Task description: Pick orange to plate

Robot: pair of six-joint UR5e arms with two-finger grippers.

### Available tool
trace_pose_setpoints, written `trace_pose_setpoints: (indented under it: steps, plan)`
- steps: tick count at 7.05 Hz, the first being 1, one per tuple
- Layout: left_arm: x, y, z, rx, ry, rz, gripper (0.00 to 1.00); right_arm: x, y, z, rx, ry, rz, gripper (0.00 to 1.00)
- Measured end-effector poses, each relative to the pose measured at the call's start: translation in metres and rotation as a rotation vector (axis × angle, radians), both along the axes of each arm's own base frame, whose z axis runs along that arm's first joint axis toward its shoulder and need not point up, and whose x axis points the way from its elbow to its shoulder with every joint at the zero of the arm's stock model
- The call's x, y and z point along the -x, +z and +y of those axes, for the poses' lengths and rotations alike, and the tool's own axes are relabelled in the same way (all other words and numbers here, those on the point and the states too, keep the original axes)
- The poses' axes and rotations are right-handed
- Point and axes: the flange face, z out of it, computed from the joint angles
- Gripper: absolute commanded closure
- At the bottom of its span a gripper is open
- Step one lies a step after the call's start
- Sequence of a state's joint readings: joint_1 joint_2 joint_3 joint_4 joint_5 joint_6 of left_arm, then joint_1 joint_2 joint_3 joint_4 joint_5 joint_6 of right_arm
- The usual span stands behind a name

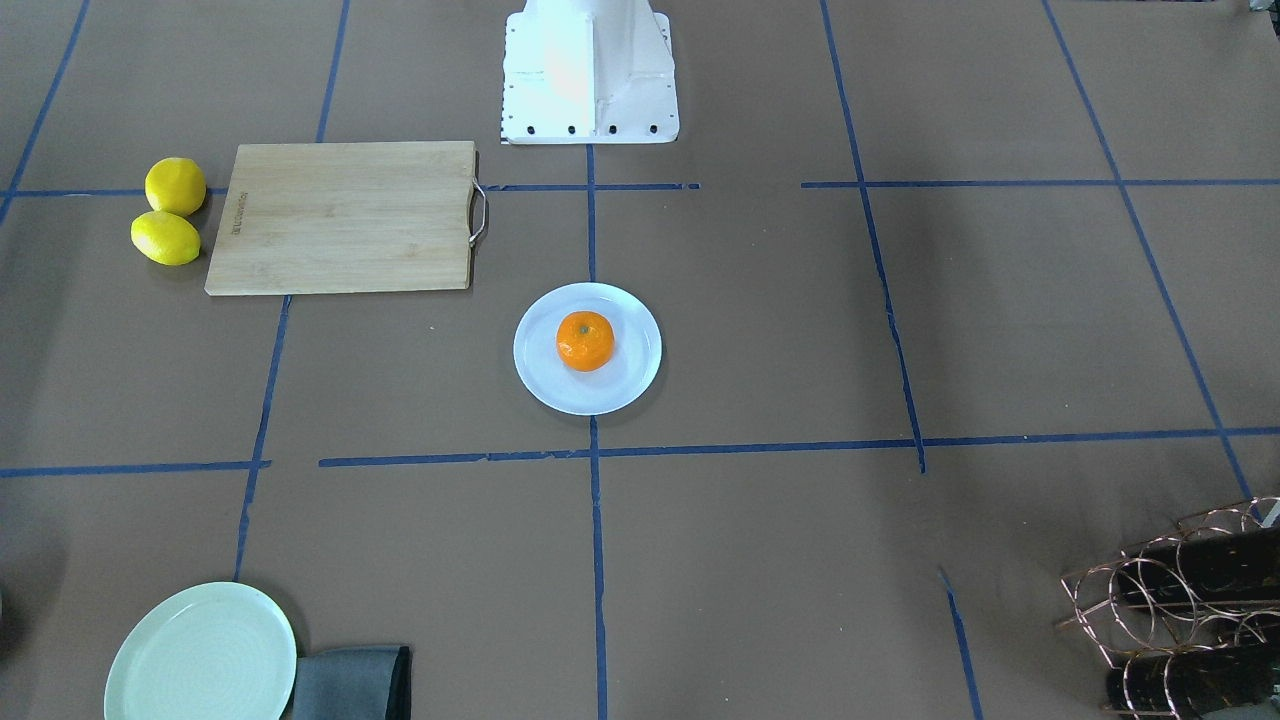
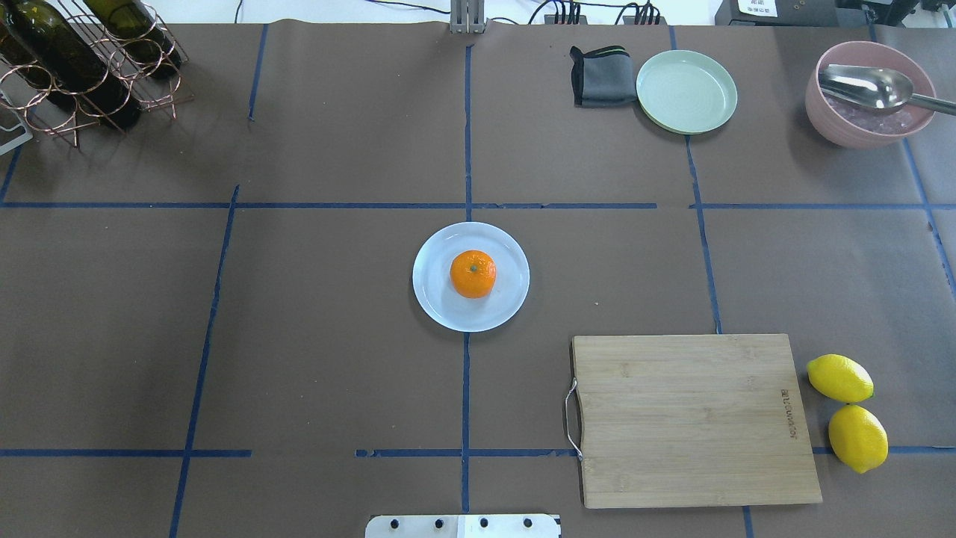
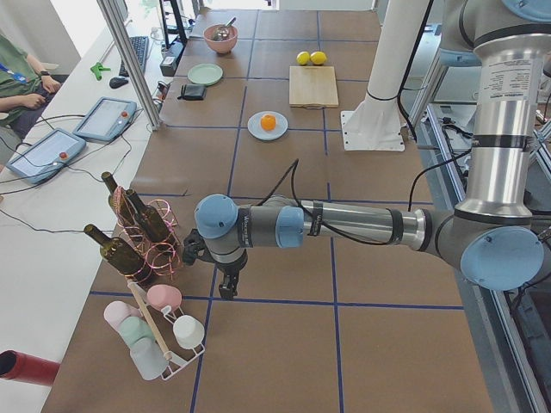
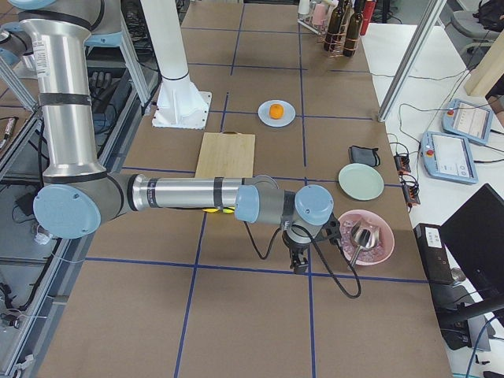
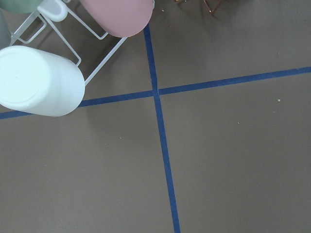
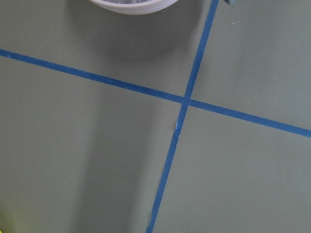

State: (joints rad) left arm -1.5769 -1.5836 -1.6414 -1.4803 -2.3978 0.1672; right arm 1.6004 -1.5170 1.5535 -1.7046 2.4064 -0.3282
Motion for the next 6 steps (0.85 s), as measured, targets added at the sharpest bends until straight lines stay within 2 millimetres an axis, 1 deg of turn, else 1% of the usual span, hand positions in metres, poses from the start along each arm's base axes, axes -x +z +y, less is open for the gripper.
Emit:
trace_pose_setpoints:
  steps: [1,2,3,6]
  plan:
    - [0.000,0.000,0.000,0.000,-0.001,0.000,0.00,-0.009,0.007,0.006,0.019,0.028,0.004,0.00]
    - [0.001,0.000,0.000,0.001,-0.001,0.000,0.00,-0.018,0.009,0.011,0.042,0.065,0.006,0.00]
    - [0.001,0.002,0.001,0.003,-0.001,0.000,0.00,-0.023,0.010,0.013,0.063,0.093,0.008,0.00]
    - [0.001,0.004,0.002,0.009,-0.003,0.000,0.00,-0.028,0.010,0.012,0.084,0.163,0.020,0.00]
